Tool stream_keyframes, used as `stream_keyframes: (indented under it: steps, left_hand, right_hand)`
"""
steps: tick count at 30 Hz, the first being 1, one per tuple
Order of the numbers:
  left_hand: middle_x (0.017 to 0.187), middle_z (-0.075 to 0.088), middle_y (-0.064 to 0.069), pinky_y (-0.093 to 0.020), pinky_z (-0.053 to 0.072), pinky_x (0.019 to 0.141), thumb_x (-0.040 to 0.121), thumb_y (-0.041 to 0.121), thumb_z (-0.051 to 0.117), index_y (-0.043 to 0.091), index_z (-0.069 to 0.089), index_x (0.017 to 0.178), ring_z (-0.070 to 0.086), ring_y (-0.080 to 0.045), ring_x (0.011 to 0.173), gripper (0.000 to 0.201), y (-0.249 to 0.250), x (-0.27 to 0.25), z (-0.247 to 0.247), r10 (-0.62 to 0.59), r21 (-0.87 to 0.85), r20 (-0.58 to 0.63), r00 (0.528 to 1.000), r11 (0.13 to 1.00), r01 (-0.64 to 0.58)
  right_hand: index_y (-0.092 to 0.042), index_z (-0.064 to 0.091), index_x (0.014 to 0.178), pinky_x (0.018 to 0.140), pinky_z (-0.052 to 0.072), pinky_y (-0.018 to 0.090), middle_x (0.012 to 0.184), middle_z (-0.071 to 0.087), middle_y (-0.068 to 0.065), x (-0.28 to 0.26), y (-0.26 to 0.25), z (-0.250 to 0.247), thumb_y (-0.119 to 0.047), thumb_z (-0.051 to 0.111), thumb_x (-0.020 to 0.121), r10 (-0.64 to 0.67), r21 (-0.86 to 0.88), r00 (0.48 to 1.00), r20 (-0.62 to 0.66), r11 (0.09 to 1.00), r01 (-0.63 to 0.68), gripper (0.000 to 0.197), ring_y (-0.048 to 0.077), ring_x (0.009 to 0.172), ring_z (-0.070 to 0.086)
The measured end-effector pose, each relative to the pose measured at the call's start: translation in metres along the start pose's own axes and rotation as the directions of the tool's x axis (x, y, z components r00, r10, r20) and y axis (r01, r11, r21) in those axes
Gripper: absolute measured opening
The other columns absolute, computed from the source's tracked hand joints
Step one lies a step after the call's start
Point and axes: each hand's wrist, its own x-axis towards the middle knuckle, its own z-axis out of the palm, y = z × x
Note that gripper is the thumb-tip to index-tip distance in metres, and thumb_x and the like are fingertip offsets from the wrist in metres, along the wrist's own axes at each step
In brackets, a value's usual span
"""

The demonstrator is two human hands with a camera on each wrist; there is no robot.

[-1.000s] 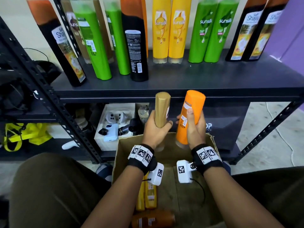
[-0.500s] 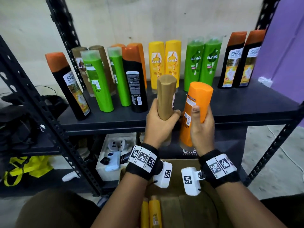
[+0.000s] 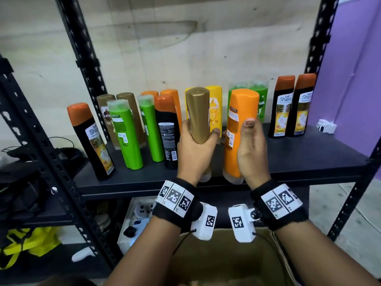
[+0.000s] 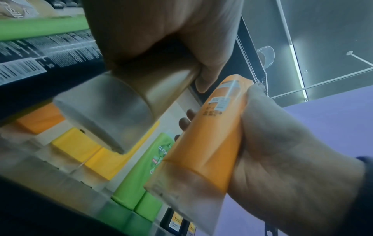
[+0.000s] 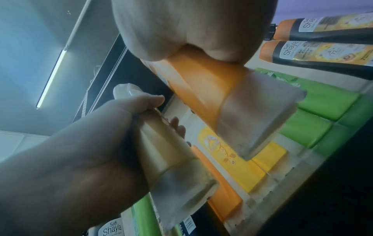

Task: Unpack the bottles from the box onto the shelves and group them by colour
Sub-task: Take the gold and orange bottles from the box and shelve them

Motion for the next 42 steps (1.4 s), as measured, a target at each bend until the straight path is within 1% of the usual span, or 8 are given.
stream_keyframes:
  steps: [5, 11, 16, 21, 25, 30, 36, 42]
  left_hand:
    - [0.097, 0.070, 0.018, -0.020, 0.053, 0.076, 0.076, 0.055, 0.076, 0.029, 0.055, 0.119, 0.067, 0.004, 0.088, 0.054, -0.010, 0.005, 0.003, 0.024, 0.046, -0.004, 1.000, 0.999, -0.024]
    - [0.098, 0.069, 0.019, -0.008, 0.047, 0.071, 0.072, 0.073, 0.068, 0.030, 0.053, 0.121, 0.064, 0.008, 0.090, 0.067, -0.029, 0.007, 0.007, 0.011, 0.104, 0.006, 1.000, 0.995, -0.011]
    - [0.106, 0.069, 0.012, -0.023, 0.051, 0.080, 0.072, 0.076, 0.065, 0.029, 0.051, 0.124, 0.066, -0.001, 0.095, 0.071, -0.043, 0.010, 0.010, 0.005, 0.103, 0.003, 1.000, 0.995, -0.005]
    - [0.111, 0.068, 0.009, -0.013, 0.049, 0.081, 0.065, 0.093, 0.052, 0.031, 0.045, 0.129, 0.065, 0.000, 0.099, 0.089, -0.050, 0.012, 0.014, 0.049, 0.057, 0.035, 0.998, 0.997, -0.051]
    - [0.116, 0.068, -0.002, -0.026, 0.054, 0.087, 0.066, 0.094, 0.045, 0.021, 0.044, 0.137, 0.068, -0.015, 0.104, 0.101, -0.059, 0.015, 0.016, 0.057, 0.012, 0.050, 0.997, 0.998, -0.058]
    - [0.121, 0.068, 0.000, -0.039, 0.056, 0.094, 0.077, 0.085, 0.049, 0.024, 0.044, 0.136, 0.068, -0.017, 0.107, 0.085, -0.067, 0.025, 0.021, 0.039, 0.012, 0.042, 0.998, 0.999, -0.039]
    - [0.132, 0.062, 0.003, -0.003, 0.043, 0.084, 0.085, 0.071, 0.057, 0.022, 0.038, 0.145, 0.063, 0.000, 0.109, 0.080, -0.070, 0.036, 0.024, 0.019, 0.061, 0.030, 0.999, 0.998, -0.021]
    - [0.129, 0.058, 0.011, 0.003, 0.038, 0.082, 0.090, 0.066, 0.056, 0.021, 0.033, 0.149, 0.055, 0.021, 0.103, 0.078, -0.068, 0.038, 0.022, 0.018, 0.091, 0.040, 0.999, 0.996, -0.022]
  right_hand:
    - [-0.051, 0.048, 0.113, 0.082, 0.048, 0.009, 0.103, 0.062, -0.043, 0.008, 0.005, 0.006, -0.083, 0.028, 0.086, 0.030, -0.078, 0.999, 0.044, 0.997, -0.027, 0.047, -0.013, 0.098, 0.062]
    - [-0.029, 0.047, 0.136, 0.092, 0.051, 0.033, 0.115, 0.063, -0.015, 0.009, 0.028, 0.010, -0.073, 0.024, 0.091, 0.109, -0.131, 0.992, 0.058, 0.986, -0.100, 0.067, -0.002, 0.103, 0.062]
    - [-0.034, 0.046, 0.132, 0.079, 0.047, 0.016, 0.109, 0.063, -0.019, 0.009, 0.045, 0.016, -0.071, 0.021, 0.095, 0.136, -0.120, 0.989, 0.062, 0.984, -0.128, 0.058, -0.010, 0.094, 0.062]
    - [-0.037, 0.040, 0.141, 0.077, 0.039, -0.001, 0.128, 0.059, -0.008, 0.008, 0.058, 0.020, -0.064, 0.022, 0.100, 0.107, -0.127, 0.993, 0.058, 0.987, -0.099, 0.052, 0.002, 0.106, 0.060]
    - [-0.036, 0.037, 0.144, 0.079, 0.038, -0.003, 0.130, 0.056, -0.009, 0.011, 0.068, 0.022, -0.068, 0.021, 0.097, 0.084, -0.130, 0.994, 0.074, 0.989, -0.074, 0.059, -0.019, 0.104, 0.054]
    - [-0.029, 0.035, 0.148, 0.076, 0.035, -0.007, 0.136, 0.053, -0.007, 0.017, 0.076, 0.026, -0.084, 0.021, 0.085, 0.078, -0.127, 0.993, 0.090, 0.990, -0.066, 0.085, 0.005, 0.109, 0.057]
    - [-0.024, 0.038, 0.145, 0.076, 0.040, -0.002, 0.138, 0.058, 0.003, 0.024, 0.080, 0.031, -0.089, 0.023, 0.082, 0.084, -0.152, 0.995, 0.058, 0.986, -0.075, 0.091, 0.011, 0.110, 0.060]
    - [-0.023, 0.036, 0.148, 0.083, 0.037, 0.002, 0.143, 0.054, 0.002, 0.022, 0.083, 0.028, -0.087, 0.025, 0.083, 0.073, -0.227, 0.994, 0.086, 0.972, -0.052, 0.093, 0.010, 0.119, 0.054]
